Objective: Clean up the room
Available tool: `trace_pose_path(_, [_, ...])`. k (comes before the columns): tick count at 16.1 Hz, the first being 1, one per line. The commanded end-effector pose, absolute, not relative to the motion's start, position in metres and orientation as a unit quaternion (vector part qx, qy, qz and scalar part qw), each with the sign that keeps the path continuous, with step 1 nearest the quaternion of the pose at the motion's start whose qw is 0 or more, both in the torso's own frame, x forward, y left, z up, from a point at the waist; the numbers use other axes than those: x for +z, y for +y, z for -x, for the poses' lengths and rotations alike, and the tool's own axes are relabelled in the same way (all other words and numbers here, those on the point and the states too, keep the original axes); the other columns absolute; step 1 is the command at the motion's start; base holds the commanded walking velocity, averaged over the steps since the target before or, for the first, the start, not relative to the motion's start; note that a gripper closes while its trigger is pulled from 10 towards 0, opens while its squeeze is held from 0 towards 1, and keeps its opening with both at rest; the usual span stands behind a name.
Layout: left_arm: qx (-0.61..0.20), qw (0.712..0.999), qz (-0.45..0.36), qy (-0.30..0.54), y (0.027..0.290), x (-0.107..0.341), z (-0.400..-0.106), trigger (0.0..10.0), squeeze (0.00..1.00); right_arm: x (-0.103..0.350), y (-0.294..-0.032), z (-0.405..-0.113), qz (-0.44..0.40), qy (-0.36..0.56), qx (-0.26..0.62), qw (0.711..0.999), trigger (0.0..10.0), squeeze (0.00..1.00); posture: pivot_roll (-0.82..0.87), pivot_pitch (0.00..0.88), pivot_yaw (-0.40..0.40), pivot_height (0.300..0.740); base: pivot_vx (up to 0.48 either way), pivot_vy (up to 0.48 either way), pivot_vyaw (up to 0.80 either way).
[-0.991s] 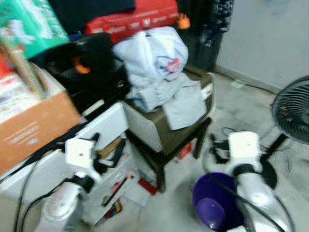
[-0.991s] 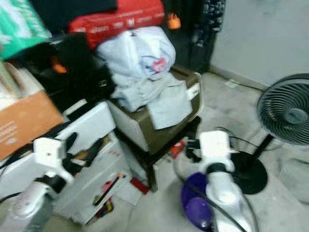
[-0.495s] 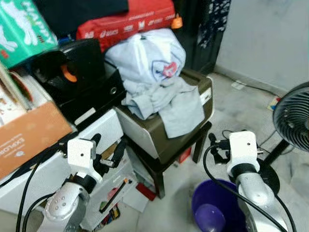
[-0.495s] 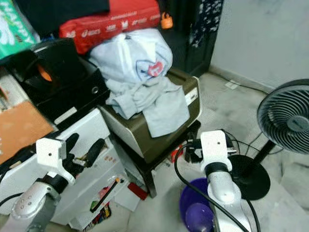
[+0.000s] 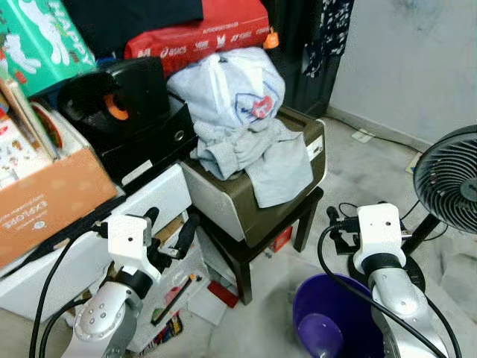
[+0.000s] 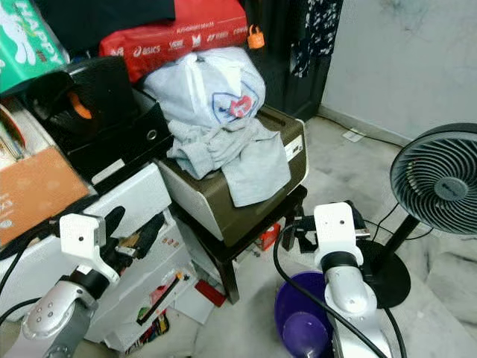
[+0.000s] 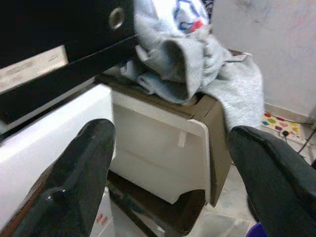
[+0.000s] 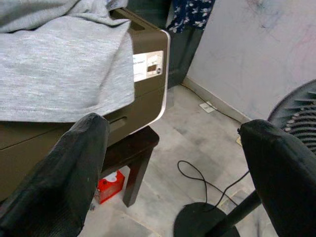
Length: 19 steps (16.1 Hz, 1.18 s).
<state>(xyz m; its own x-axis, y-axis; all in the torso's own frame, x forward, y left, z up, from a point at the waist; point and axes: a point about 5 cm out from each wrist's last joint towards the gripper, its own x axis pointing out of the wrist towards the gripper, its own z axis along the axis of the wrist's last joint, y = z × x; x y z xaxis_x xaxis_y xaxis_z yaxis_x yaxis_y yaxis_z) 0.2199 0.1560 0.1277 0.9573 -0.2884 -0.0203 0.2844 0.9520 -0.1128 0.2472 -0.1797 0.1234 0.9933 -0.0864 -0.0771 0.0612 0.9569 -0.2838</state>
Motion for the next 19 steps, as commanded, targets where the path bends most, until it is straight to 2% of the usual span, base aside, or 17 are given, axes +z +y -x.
trace_pose_path(1, [-0.136,0.989,0.045,0.022,0.1606,0.1266,-0.2198,10.0,0.0,0.1241,-0.1779,-0.2486,0.145,0.042,-0.032,0.988,10.0,0.0,-0.16,0.104,0.067,0.74,0.0,0.0,0.43])
trace_pose_path(11, [-0.148,0.988,0.041,0.026,0.1589,0.1264,-0.2197,10.0,0.0,0.1225,-0.1773,-0.2476,0.15,0.045,-0.033,0.987,10.0,0.0,-0.16,0.11,0.07,0.74,0.0,0.0,0.74])
trace_pose_path(19, [-0.121,0.991,0.035,0.032,0.1591,0.1244,-0.2249,10.0,0.0,0.123,-0.1787,-0.2493,0.141,0.042,-0.037,0.988,10.0,0.0,-0.17,0.109,0.068,0.74,0.0,0.0,0.0])
